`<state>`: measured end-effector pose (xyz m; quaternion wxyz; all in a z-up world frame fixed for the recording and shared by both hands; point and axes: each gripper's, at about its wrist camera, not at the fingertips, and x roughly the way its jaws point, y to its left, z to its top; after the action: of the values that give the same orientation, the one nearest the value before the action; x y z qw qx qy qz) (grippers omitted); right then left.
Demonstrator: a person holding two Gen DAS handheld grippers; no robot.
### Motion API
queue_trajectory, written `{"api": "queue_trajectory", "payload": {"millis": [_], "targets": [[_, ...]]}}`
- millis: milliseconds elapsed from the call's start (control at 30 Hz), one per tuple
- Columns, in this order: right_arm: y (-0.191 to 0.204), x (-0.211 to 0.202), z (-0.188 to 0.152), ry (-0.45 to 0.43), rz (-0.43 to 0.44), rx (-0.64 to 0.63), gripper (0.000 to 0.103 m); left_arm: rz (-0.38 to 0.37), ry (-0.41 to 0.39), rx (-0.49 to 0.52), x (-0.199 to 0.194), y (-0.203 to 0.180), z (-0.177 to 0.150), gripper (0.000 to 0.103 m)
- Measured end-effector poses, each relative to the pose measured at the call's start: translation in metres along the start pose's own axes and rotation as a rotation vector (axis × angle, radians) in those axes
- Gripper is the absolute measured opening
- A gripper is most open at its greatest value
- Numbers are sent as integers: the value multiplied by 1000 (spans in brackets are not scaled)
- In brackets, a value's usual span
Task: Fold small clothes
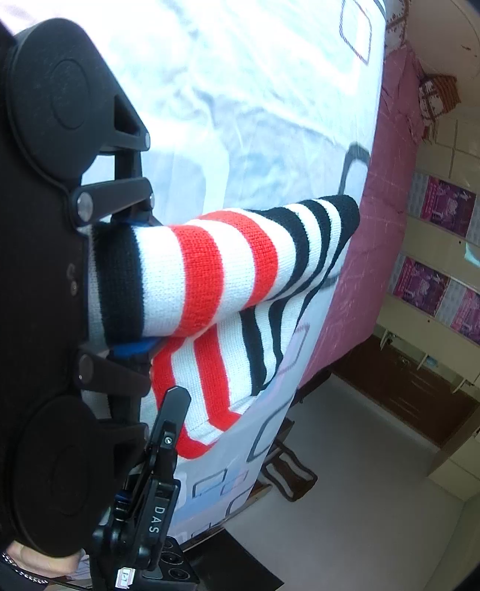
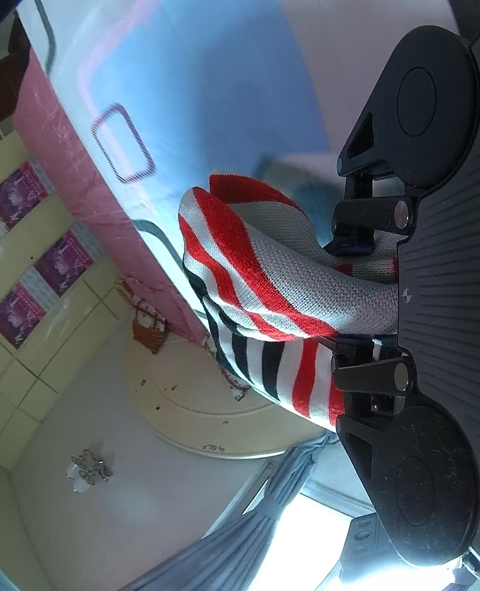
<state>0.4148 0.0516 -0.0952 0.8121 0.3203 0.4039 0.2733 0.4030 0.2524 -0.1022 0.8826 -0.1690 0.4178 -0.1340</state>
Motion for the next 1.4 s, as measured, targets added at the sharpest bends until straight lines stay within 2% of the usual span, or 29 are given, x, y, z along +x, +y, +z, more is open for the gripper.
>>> {"api": "queue_trajectory", "payload": {"millis": [133,233,367,433,500,600,767,867,933,1000,1067,1100,1133,1167,1333,1400], "targets": [[1,24,-6,15,-23,-12,38,7,10,-24,9,24,-5,52],[-2,33,-9,22,-45,-14,38,-15,9,-42,15,36,-9,54],[-7,33,-9,33,-100,-37,43,-16,6,-10,23,35,-12,64],[-8,29,-8,29,-114,-51,45,0,-5,12,21,38,-13,73],[-5,27,-8,22,-137,-72,46,5,-5,9,17,47,-15,75],[-2,22,-8,10,-150,-68,46,27,-21,22,5,51,-17,75],[0,15,1,-1,-164,-50,49,80,-117,94,-29,41,-18,72],[7,12,5,-55,-225,-96,54,83,-175,117,-39,35,-11,72],[7,9,10,-72,-221,-81,54,75,-164,124,-34,33,-4,71],[6,19,14,-15,-194,-61,54,72,-149,131,-24,32,0,70],[12,27,14,-1,-220,-95,54,78,-140,135,-14,30,3,70],[13,29,14,-11,-220,-100,52,83,-141,137,-9,29,4,70],[15,31,14,-23,-216,-105,45,85,-139,138,-6,29,6,70],[16,33,14,-28,-222,-121,30,89,-135,136,-2,30,8,70],[23,48,10,-28,-292,-279,25,121,-93,140,15,37,5,70],[12,50,9,-23,-334,-263,25,134,-67,137,23,41,0,72]]}}
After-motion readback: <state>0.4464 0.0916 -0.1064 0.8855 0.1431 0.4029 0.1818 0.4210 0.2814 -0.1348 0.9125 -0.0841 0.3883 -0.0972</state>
